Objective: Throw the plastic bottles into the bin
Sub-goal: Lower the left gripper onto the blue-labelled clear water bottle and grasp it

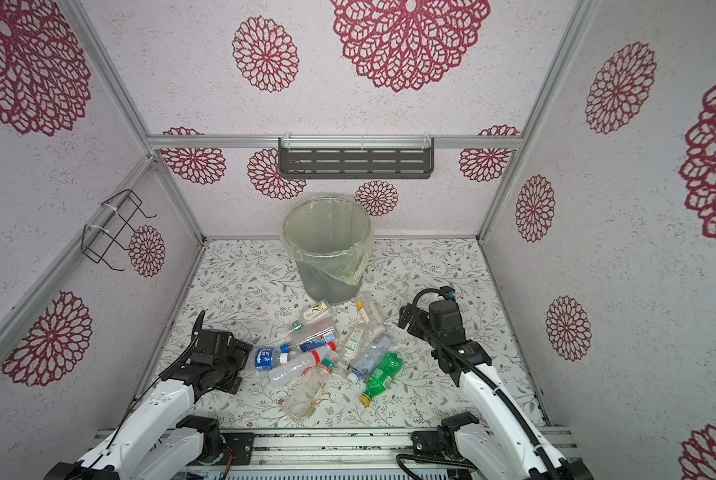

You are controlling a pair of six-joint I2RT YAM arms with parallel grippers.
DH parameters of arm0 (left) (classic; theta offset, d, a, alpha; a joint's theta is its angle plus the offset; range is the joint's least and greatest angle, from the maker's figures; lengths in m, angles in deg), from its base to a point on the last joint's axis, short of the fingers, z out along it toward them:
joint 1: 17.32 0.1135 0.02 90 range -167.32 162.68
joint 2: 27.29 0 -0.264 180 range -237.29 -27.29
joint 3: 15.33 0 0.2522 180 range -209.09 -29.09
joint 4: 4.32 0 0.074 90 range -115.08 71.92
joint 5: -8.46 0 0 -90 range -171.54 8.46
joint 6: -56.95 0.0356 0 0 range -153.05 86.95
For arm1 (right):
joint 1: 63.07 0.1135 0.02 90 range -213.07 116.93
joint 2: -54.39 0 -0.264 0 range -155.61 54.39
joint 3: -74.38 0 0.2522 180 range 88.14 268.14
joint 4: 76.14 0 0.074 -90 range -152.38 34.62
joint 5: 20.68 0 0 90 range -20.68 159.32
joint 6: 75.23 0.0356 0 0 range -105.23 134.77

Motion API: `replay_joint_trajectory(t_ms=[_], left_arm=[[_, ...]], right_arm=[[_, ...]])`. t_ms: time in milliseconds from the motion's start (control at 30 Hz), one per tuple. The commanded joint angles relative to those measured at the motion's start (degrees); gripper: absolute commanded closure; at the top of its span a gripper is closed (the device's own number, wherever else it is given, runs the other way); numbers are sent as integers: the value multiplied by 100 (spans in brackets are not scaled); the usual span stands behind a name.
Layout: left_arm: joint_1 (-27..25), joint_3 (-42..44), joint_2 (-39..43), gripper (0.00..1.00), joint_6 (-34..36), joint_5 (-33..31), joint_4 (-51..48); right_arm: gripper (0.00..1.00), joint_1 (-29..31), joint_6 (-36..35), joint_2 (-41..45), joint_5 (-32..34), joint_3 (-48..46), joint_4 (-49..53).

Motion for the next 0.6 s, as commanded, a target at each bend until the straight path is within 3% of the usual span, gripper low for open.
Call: replay_joint_trajectory(t_ms=[0,167,433,567], left_arm=[[-33,31,-11,7,-19,-295,177],[-30,211,-33,13,-142,-450,532],[-31,185,-335,14,-167,-634,893],[-16,148,-587,22,-145,-606,1148]], right_arm=[[1,-17,75,64,152,146,-99],[1,-17,74,56,160,163,-56],[1,-23,144,64,201,185,-32],[1,-17,228,73,175,104,-51]])
